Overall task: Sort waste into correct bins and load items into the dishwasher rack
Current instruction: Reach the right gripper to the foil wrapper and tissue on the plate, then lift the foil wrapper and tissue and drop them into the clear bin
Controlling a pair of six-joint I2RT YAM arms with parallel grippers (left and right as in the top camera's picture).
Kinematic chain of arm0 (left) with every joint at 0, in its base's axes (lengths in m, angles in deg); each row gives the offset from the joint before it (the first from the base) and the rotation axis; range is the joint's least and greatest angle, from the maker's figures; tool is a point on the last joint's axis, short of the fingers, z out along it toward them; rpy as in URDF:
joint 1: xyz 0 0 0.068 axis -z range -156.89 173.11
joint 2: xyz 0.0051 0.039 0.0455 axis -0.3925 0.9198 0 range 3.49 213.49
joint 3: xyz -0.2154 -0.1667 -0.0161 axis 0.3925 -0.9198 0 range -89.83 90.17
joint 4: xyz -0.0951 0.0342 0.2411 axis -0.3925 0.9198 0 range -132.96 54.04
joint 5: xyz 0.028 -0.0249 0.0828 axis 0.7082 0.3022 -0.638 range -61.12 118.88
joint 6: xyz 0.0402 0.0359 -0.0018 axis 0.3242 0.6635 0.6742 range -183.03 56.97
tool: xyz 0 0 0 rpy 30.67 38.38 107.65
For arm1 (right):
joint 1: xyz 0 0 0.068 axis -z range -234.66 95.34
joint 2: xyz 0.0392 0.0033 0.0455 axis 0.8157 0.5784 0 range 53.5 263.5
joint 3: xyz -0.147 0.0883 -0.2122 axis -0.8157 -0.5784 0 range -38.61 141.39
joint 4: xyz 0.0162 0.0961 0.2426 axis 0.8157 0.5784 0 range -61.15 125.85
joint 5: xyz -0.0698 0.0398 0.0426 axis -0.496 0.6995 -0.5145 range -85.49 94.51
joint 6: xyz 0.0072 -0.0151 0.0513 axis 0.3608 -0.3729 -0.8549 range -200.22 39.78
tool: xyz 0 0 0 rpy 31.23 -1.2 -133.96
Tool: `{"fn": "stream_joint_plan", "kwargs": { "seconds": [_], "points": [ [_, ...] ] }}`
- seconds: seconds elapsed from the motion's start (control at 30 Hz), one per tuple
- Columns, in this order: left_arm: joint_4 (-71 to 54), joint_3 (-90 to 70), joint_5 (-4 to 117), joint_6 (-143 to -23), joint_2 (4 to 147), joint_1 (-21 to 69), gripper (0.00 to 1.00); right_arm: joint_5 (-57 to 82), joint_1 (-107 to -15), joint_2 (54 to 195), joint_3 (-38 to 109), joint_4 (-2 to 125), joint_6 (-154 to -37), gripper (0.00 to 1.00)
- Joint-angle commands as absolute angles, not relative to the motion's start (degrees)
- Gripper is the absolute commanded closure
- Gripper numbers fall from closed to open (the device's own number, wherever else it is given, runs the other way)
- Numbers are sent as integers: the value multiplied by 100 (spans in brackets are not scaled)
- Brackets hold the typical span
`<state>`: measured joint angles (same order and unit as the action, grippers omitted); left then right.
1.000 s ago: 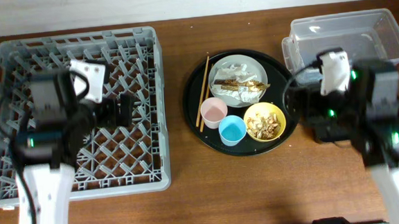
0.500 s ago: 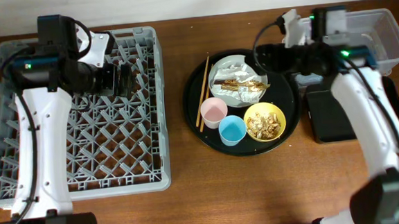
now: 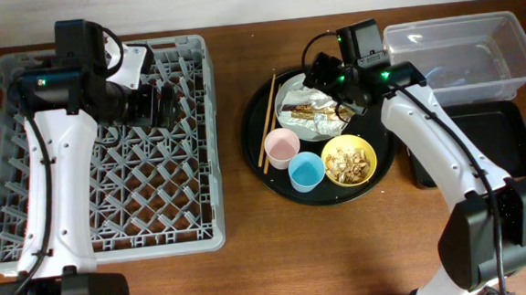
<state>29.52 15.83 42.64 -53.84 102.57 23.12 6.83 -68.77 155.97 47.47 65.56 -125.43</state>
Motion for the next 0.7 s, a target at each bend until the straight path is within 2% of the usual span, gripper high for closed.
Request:
{"fn": "stream_joint_plan", "kwargs": {
  "seconds": [0.0,0.13,0.67],
  "points": [
    [2959,1712,4369,-5312,10290,2310,1,12,-6934,15914,4762,6523,-13830,9],
    [2959,1712,4369,-5312,10290,2310,1,41,-6940,16434,4762,6493,-14318,10],
    [2959,1712,4369,-5312,10290,2310,1,74,-7152,17757,4758,5704,-14372,10]
  ]
}}
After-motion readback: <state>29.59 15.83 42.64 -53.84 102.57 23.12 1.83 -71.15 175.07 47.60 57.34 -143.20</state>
